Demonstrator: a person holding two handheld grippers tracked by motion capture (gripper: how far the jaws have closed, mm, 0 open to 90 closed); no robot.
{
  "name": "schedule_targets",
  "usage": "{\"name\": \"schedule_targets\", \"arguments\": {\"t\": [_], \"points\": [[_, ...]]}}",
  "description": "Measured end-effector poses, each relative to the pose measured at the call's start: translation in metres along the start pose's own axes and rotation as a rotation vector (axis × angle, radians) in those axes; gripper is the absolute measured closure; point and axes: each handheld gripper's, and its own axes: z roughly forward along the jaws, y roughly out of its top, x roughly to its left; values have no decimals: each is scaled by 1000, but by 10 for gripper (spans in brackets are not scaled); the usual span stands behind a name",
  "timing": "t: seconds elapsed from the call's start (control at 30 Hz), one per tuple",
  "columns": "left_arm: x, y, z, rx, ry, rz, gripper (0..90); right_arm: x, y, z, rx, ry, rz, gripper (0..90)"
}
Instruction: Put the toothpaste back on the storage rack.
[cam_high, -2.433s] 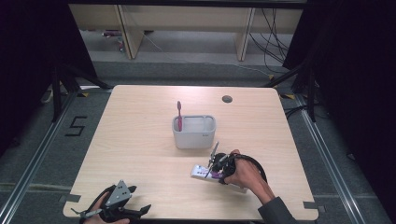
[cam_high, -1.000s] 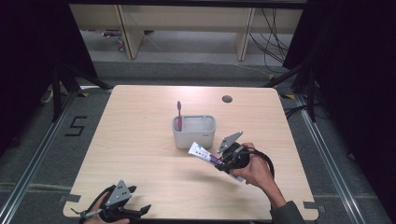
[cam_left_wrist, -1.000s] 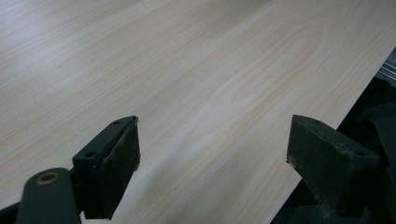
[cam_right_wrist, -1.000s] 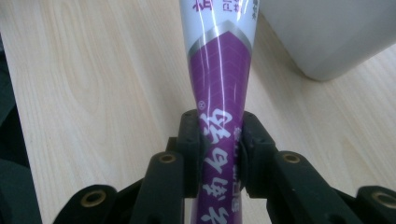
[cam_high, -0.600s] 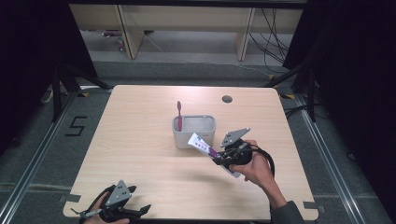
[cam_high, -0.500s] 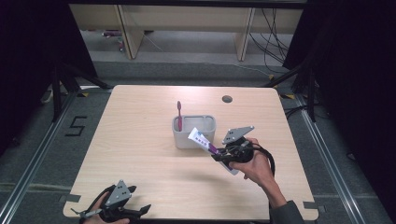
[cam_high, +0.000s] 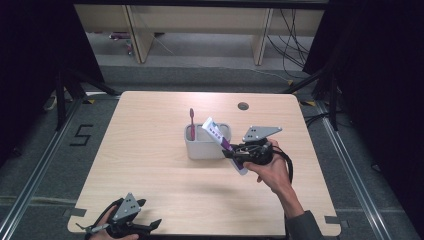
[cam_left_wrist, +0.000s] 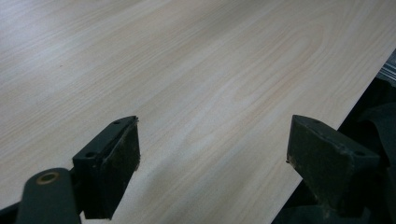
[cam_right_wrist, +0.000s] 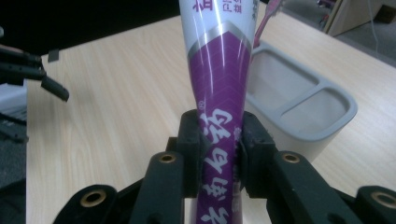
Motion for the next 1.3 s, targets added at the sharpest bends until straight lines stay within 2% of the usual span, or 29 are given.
{"name": "schedule_targets", "arguments": {"t": [0.13,0.17,0.2,0.3,0.4,0.53,0.63,0.73,0.77,0.8,0.9,0.97,1.03,1.13,1.2,1.3], "points": [[0,0,0,1,0,0,166,-1,6,1,-33,8,8,737],[0,0,0,1,-1,0,166,-2,8,1,-53,-11,-4,737],[0,0,0,2,-2,0,166,-2,12,3,-75,0,14,737],[0,0,0,-1,0,-2,166,-4,16,4,-97,2,23,737],[0,0,0,-5,-3,-4,166,-7,21,9,-125,-19,32,737],[0,0,0,-5,-4,-3,166,-10,23,11,-137,1,61,737],[0,0,0,-5,-4,-3,166,-14,25,12,-161,-25,59,737],[0,0,0,-4,-4,-2,166,-15,27,15,-175,-4,92,737],[0,0,0,-4,-3,-2,166,-17,29,16,-183,-30,78,737],[0,0,0,-4,-3,-1,166,-16,30,18,-185,-22,98,736],[0,0,0,-4,-3,0,166,-19,32,20,-199,-22,95,736],[0,0,0,-4,-3,0,166,-20,34,24,-206,-38,117,736],[0,0,-1,6,-7,4,166,-22,35,25,-206,-38,105,736],[0,0,-1,4,-7,1,166,-24,39,31,-232,-51,113,736],[0,0,-1,5,-7,3,166,-24,39,32,-237,-40,125,737],[0,0,-1,-1,-2,2,166,-26,43,38,-241,-54,132,736]]}}
